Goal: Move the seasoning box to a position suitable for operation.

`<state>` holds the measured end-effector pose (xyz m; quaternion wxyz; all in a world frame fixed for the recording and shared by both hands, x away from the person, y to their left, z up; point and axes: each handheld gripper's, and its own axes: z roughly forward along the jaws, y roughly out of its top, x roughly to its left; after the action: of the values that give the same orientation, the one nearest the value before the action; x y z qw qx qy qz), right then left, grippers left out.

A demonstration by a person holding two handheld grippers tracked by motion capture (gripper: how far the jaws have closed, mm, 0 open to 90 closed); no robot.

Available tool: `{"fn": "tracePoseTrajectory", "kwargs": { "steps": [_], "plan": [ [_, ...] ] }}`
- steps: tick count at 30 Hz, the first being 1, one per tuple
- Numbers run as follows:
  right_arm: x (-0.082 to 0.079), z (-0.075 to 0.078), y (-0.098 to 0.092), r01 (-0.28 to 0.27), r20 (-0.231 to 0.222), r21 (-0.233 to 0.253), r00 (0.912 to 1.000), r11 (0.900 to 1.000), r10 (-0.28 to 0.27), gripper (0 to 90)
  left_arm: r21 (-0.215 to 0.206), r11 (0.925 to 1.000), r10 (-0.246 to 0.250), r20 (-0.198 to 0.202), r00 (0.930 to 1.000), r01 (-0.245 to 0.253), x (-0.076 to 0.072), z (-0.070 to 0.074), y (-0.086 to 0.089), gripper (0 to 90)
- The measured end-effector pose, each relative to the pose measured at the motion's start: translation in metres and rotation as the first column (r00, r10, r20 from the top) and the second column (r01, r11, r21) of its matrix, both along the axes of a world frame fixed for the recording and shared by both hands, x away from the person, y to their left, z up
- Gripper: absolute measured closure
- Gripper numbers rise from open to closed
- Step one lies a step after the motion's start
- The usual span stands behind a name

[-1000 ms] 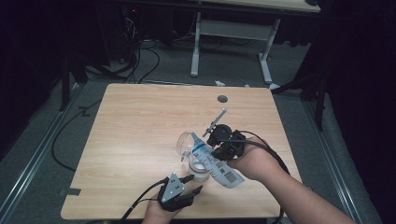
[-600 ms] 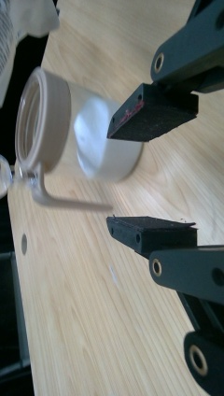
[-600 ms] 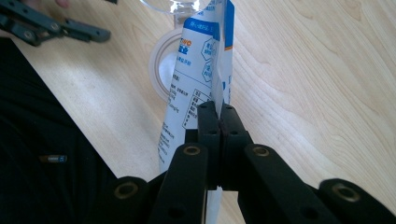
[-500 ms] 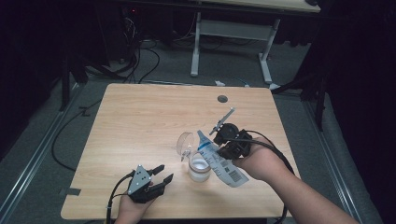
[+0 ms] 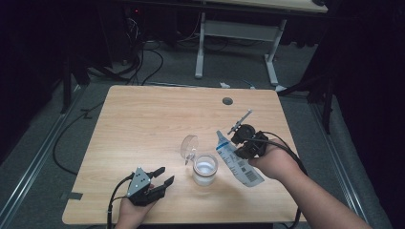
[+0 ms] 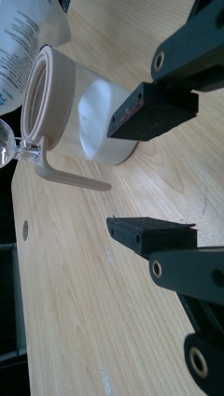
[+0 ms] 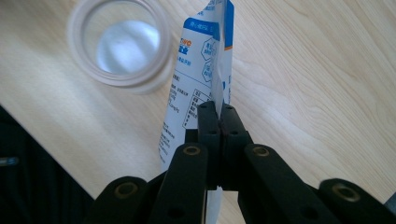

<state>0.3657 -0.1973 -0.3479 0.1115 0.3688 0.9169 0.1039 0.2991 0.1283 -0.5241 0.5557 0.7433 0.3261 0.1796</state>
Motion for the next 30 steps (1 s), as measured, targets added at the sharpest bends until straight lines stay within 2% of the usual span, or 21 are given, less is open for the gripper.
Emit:
{"fn": "tracePoseTrajectory", "kwargs": {
  "steps": [11, 14, 16, 18, 24, 30],
  "plan": [
    [0.020, -0.025, -0.021, 0.066, -0.013, -0.017, 0.9977, 0.998, -0.066, 90.0, -0.005, 1.0000, -0.001, -0.014, 0.9999, 0.001, 0.001, -0.002, 0.000, 50.2],
    [0.023, -0.029, -0.025, 0.105, -0.019, -0.016, 0.9943, 0.994, -0.105, 90.0, -0.009, 1.0000, 0.001, -0.014, 0.9999, -0.001, 0.001, -0.002, 0.000, 50.2],
    [0.027, -0.031, -0.029, 0.093, -0.009, -0.014, 0.9956, 0.996, -0.093, 90.0, -0.016, 0.9999, -0.001, -0.023, 0.9997, 0.001, 0.001, -0.002, 0.001, 50.2],
    [0.030, -0.033, -0.032, 0.106, -0.001, -0.016, 0.9943, 0.994, -0.106, 90.0, -0.031, 0.9995, 0.001, -0.029, 0.9996, -0.002, 0.001, -0.001, 0.002, 50.2],
    [0.038, -0.039, -0.042, 0.137, 0.016, -0.024, 0.9905, 0.990, -0.136, 90.0, -0.035, 0.9993, 0.007, -0.030, 0.9995, -0.008, 0.002, -0.001, 0.003, 50.2],
    [0.043, -0.043, -0.045, 0.152, 0.038, -0.008, 0.9877, 0.988, -0.152, 90.0, -0.033, 0.9994, 0.002, -0.040, 0.9992, -0.003, 0.003, -0.002, 0.003, 50.0]
  ]
}}
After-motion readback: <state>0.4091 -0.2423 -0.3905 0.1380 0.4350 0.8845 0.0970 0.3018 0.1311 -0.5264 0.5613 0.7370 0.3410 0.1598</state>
